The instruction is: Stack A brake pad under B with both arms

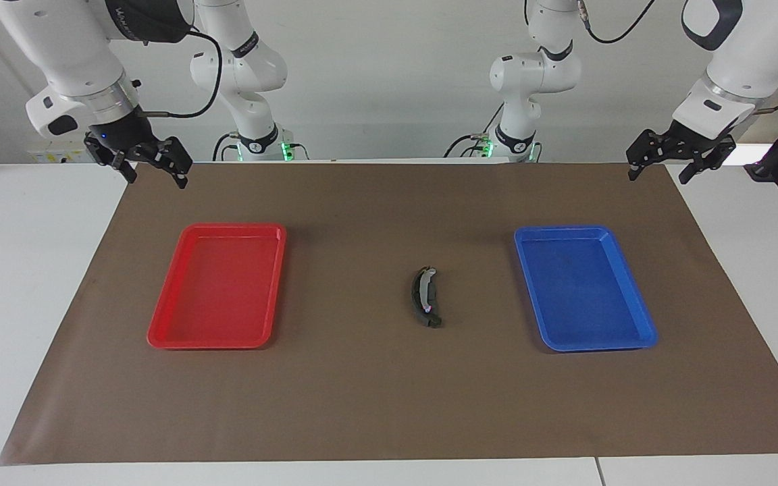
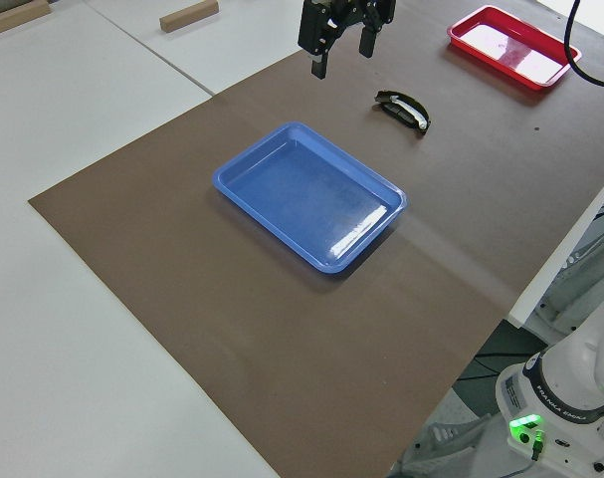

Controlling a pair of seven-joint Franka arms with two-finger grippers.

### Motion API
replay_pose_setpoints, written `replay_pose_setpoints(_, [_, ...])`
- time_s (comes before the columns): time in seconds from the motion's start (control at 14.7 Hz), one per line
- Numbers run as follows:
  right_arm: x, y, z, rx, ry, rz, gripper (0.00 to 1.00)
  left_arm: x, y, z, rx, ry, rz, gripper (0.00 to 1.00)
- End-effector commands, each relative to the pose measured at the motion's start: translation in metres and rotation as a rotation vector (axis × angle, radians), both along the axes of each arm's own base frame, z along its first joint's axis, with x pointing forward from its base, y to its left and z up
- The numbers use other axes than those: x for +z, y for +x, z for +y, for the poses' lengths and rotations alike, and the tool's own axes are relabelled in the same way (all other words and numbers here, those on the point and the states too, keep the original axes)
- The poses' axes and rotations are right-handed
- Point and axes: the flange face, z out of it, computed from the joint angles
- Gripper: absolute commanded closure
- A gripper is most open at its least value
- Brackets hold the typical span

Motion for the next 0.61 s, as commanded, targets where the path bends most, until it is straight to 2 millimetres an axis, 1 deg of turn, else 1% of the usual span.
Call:
replay_pose_setpoints(0.0, [0.0043,0.0,-0.0028,0.042,-0.011,-0.01,0.01,0.0009,-0.0085,0.0028,0.004,0.022,-0.007,0.01])
replay_pose_setpoints(0.54, [0.0057,-0.0018,-0.0003,0.042,0.004,-0.01,0.01,0.0009,-0.0085,0.0028,0.004,0.022,-0.007,0.01])
